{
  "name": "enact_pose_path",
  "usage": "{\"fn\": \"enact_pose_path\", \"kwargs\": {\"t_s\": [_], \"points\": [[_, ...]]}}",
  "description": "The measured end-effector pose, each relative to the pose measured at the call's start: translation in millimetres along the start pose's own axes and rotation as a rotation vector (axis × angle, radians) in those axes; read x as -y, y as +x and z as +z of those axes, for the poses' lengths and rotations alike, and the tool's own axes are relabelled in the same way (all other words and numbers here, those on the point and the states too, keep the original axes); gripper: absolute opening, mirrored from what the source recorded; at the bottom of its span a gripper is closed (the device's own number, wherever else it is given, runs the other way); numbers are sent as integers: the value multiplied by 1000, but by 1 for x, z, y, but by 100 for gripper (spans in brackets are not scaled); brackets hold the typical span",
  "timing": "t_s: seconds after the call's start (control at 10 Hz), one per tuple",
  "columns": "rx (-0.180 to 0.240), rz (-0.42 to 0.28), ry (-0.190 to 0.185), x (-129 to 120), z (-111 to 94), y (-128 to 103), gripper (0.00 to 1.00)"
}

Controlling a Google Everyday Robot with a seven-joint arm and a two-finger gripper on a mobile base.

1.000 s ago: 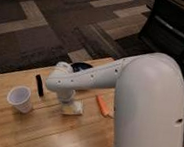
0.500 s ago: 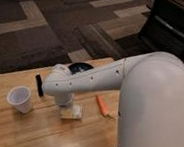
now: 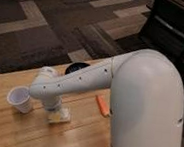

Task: Wipe the white sponge on the table

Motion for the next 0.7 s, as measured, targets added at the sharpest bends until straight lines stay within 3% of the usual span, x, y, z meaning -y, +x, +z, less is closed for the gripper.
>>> {"fn": "enact_pose_path", "kwargs": {"t_s": [0.4, 0.7], "points": [[8, -70, 21, 11, 0, -12, 0], [-5, -36, -6, 4, 11, 1, 0]]}}
